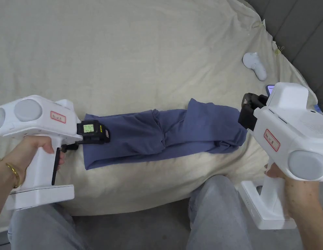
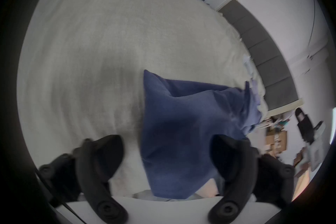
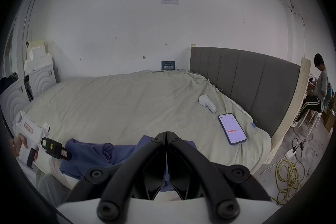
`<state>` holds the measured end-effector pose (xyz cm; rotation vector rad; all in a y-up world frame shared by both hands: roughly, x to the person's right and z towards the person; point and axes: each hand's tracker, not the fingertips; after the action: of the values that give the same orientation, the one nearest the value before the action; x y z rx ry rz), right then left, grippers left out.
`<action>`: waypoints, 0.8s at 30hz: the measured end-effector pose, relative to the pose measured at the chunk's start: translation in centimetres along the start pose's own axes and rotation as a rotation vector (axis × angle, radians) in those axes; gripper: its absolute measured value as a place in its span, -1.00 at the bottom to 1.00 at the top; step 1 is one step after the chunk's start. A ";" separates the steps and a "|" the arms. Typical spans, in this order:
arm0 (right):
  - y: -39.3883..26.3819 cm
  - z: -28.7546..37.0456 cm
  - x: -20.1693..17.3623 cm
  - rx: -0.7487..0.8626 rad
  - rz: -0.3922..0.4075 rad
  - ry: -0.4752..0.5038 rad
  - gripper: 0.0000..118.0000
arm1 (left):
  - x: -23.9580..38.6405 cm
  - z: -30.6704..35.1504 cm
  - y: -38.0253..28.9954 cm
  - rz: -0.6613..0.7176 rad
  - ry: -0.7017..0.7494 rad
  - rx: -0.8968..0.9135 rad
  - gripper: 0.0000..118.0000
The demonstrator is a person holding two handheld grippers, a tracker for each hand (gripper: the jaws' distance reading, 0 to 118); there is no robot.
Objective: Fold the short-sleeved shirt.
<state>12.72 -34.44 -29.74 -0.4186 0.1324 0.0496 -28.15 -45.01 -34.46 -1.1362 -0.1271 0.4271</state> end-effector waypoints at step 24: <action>-0.4 0.7 1.0 0.023 -0.044 0.027 -1.00 | 0.9 6.4 -0.2 0.031 0.011 0.105 -1.00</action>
<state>13.80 -34.48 -29.09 -0.3994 0.1500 -0.0013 -29.25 -39.30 -31.69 -1.0377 -0.0766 0.4500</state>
